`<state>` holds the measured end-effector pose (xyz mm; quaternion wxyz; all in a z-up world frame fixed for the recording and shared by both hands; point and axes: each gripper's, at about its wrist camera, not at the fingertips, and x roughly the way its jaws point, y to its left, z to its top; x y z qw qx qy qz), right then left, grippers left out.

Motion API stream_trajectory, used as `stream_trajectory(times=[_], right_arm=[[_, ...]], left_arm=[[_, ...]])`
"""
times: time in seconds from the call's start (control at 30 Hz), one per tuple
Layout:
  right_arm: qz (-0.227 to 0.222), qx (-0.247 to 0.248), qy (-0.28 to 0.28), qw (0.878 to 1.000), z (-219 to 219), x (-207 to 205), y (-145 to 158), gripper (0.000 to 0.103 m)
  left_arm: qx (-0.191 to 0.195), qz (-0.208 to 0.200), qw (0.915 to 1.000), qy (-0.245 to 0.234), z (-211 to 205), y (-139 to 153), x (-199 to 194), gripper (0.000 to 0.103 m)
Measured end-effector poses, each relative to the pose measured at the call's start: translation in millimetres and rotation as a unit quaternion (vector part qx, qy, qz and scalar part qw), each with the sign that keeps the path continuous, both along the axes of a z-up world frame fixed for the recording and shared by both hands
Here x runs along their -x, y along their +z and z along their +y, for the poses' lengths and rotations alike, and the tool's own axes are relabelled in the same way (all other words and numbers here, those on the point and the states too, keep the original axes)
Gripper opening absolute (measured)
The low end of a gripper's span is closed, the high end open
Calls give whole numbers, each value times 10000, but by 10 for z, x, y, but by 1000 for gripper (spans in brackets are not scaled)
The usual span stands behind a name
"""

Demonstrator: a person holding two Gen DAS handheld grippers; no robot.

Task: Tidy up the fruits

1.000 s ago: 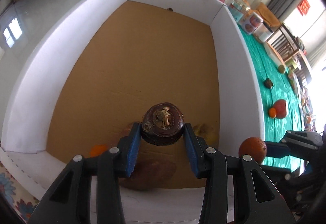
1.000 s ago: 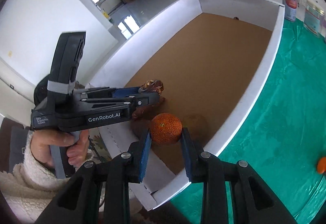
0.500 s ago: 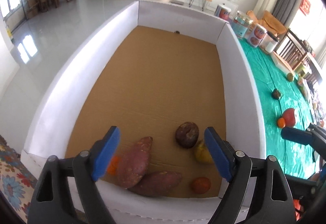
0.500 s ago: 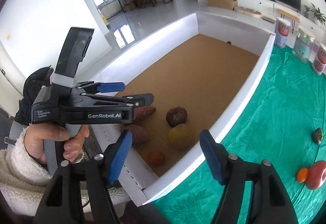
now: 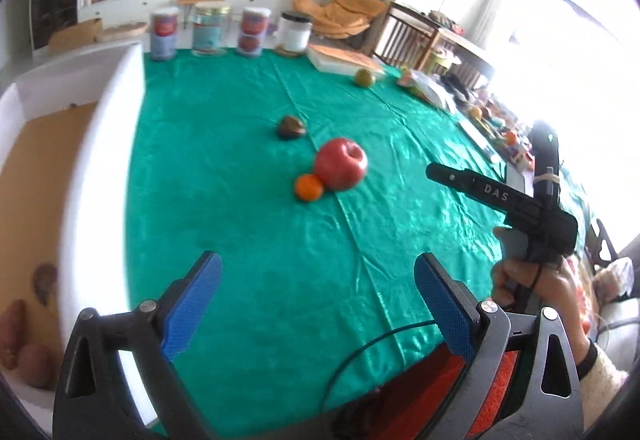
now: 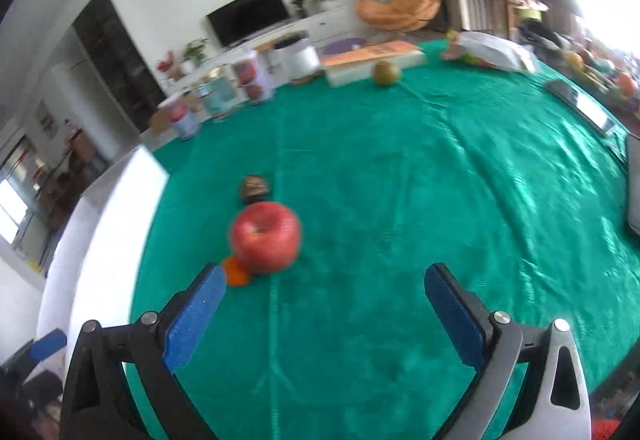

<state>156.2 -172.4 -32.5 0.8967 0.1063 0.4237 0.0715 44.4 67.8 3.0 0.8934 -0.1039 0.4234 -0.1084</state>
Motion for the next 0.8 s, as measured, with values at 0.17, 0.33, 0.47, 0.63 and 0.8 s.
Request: stream_trajectory(times=[0.17,0.33,0.47,0.63,0.8], right_arm=[[115,426,-458,9980,-297,-109,-156,99],[191,550,-525,9969,-308,-377,-489,99],[286,1097,-526,9922,-245,-490,-717,99],[297,1166,-598,9909,-286,-506,-763,100],[354,1298,-547,9894,-247,-525,-792,103]], left_arm=[[-853,189,9955,373,-230,-497,-416,97],[-1151,335,9899,760,-85,-832,-688,97],[-1233,312,9873,953,5,-948,-817,97],[-1394,407,9837,1061,92,-1052,-892,97],[-1425,357,9826,1135,80,-1062,-900,98]])
